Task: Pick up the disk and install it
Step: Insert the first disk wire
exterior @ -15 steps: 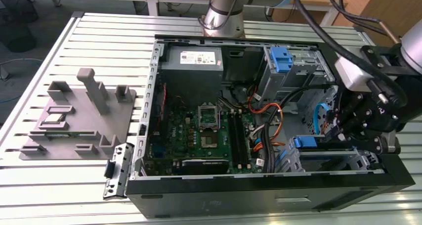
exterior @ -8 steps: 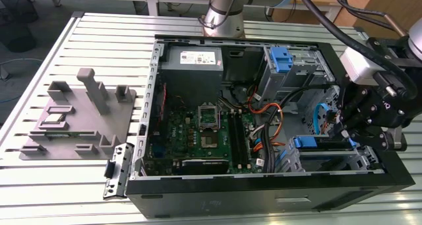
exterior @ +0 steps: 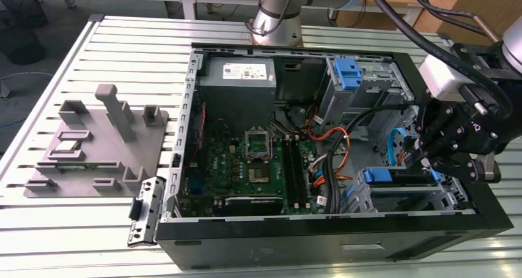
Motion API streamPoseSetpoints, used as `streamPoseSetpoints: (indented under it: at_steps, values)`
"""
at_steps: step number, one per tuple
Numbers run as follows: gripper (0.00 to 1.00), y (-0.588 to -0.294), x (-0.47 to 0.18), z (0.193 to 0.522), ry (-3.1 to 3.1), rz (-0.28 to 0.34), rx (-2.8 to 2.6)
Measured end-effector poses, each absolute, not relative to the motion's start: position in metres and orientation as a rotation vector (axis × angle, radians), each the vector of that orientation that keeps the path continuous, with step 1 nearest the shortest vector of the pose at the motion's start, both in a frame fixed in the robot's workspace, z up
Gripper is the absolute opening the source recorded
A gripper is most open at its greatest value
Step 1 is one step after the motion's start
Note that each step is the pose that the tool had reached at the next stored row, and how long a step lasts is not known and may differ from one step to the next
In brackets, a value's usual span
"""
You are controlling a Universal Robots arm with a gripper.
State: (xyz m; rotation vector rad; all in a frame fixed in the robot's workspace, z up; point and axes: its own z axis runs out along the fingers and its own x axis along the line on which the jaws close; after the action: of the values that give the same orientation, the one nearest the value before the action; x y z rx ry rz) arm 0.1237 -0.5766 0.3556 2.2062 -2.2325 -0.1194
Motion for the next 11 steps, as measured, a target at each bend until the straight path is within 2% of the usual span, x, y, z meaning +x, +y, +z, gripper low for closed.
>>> streamPoseSetpoints:
  at_steps: [11]
  values:
    - [0.10,-0.5748,0.1237,0.3572,-2.232,-0.119,2.206]
